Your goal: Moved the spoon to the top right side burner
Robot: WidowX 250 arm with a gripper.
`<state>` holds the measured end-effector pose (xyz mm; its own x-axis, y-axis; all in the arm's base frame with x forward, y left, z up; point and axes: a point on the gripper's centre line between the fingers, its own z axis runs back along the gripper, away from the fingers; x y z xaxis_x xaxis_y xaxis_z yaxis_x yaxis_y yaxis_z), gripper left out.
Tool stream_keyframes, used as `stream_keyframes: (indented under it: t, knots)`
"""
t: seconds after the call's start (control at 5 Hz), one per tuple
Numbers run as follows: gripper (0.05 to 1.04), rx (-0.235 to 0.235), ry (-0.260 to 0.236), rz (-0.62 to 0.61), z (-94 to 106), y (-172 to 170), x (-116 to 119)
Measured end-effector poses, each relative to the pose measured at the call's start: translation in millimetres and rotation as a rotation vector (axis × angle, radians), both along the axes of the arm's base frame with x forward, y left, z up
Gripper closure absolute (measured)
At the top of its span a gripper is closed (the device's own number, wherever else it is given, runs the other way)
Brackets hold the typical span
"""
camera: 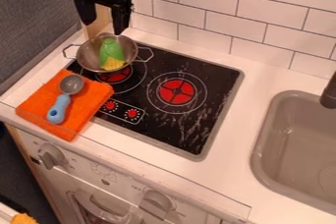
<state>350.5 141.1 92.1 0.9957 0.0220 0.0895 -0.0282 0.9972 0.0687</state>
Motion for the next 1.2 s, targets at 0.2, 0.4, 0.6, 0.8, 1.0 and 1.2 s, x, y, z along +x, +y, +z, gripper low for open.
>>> stream_keyframes:
  t: [0.2, 0.4, 0.6, 0.8, 1.0, 1.2]
  knots:
    - [0.083, -0.027, 0.043, -0.006, -17.8, -4, -7]
    - [0.083, -0.069, 0.048, 0.020, -17.3, -1, -45]
    - [0.083, -0.093, 0.027, 0.019, -24.9, 1, -75]
    - [0.083, -0.108, 0.056, 0.029, -40.5, 17, -103]
    - [0.083, -0.092, 0.096, 0.019, -65.0, 15, -116]
    - [0.083, -0.042, 0.137, 0.013, -86.4, 7, -116]
